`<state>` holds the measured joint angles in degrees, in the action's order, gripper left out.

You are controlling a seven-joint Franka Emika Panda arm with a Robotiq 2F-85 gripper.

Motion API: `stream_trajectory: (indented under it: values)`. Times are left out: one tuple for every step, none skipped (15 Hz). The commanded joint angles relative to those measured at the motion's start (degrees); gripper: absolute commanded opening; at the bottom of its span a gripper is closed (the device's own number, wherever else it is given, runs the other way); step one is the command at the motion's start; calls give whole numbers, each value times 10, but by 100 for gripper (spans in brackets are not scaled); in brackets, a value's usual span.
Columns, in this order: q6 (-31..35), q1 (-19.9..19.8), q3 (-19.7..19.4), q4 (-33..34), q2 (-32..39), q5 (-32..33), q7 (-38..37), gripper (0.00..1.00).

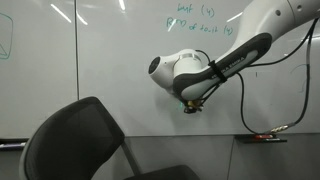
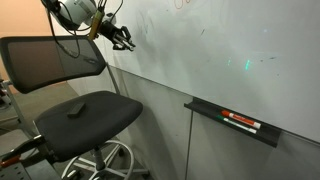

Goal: Use the marker on the chair to draw on the whiteboard

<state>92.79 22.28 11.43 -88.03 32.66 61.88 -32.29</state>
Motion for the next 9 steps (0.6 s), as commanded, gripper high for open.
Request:
stream_trajectory:
  values:
    - [7, 20, -20, 34, 25, 29, -42, 10]
    - [9, 21, -23, 39, 29, 37, -55, 10]
    - [11, 22, -25, 41, 32, 45, -68, 10]
    - [11, 23, -28, 45, 36, 50, -80, 10]
    - [10, 23, -30, 49, 38, 54, -90, 10]
    - [10, 23, -31, 52, 41, 59, -98, 10]
    - [8, 21, -32, 54, 44, 61, -104, 10]
    - [7, 21, -34, 57, 47, 64, -109, 10]
    - [6, 21, -35, 61, 51, 63, -113, 10]
